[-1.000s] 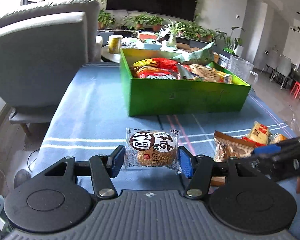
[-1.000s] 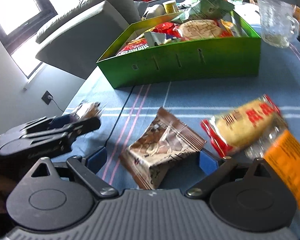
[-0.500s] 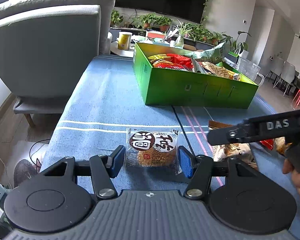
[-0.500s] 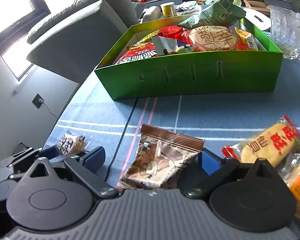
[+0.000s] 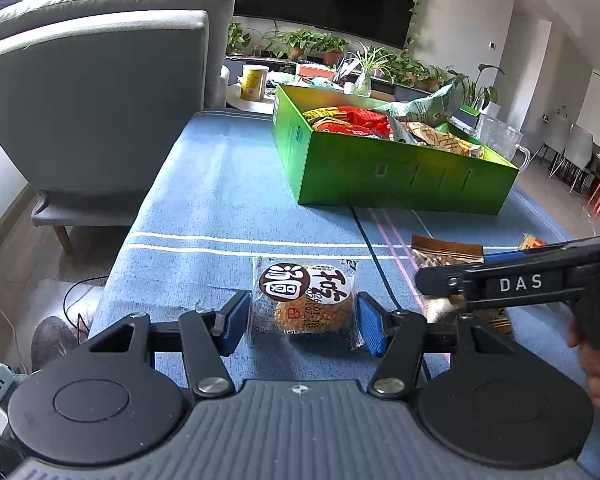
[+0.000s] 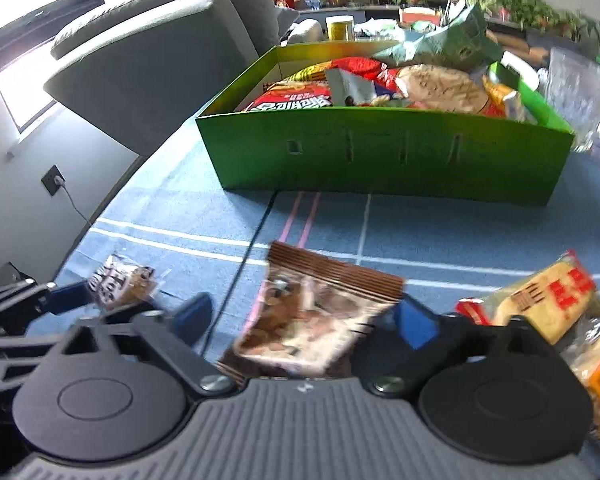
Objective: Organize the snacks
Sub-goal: 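Grasp the brown nut pack with the right gripper while the left grasps the round cookie pack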
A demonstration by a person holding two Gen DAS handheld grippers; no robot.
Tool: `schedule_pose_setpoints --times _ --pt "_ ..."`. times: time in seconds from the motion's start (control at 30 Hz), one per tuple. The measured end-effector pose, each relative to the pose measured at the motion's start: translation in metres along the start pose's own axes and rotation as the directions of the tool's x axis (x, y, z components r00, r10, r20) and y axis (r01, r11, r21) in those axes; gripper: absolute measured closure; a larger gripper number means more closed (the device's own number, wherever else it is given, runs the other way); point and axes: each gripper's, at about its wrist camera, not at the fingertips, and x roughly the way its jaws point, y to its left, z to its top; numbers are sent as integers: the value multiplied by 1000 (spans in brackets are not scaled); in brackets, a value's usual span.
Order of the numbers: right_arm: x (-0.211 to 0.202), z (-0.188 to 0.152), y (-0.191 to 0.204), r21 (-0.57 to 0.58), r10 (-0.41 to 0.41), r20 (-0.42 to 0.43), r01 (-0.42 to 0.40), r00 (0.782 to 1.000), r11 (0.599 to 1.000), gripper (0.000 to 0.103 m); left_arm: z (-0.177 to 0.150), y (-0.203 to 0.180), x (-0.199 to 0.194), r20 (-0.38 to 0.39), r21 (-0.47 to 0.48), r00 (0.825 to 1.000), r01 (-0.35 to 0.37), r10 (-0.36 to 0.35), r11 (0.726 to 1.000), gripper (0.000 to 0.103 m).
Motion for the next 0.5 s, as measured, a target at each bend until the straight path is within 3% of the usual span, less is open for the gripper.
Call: schedule_pose_setpoints --times 0.5 --pt "-33 -12 -40 121 68 56 -74 996 990 25 6 -22 -13 19 32 1000 -2 2 999 49"
